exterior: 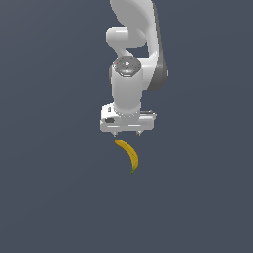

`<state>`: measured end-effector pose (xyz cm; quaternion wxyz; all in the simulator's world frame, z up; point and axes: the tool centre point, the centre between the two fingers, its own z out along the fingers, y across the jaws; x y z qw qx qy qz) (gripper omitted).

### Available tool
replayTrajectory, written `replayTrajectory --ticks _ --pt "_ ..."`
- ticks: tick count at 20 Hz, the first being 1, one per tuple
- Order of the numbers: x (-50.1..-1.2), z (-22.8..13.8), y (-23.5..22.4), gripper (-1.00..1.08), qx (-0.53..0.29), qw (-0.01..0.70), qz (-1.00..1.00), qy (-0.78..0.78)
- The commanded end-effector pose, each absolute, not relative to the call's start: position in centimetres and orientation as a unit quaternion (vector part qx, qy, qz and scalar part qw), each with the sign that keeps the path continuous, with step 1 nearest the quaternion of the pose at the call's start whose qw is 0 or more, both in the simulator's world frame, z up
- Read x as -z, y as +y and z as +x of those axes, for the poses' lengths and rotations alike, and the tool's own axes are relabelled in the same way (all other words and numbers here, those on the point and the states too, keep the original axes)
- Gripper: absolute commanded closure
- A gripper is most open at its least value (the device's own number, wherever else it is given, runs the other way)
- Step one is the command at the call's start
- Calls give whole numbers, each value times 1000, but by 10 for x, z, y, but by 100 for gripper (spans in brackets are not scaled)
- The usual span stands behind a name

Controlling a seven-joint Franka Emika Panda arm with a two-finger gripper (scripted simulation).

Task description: Pick up the object and move it to a goal position.

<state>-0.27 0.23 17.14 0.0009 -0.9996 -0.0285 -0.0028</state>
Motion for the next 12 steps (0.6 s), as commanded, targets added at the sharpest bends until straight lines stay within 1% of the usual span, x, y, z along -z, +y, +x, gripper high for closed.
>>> replayTrajectory --ticks 1,12 --pt "-165 -2 2 -92 2 0 -999 -42" --pt "-110 4 5 -92 0 -2 -988 -156"
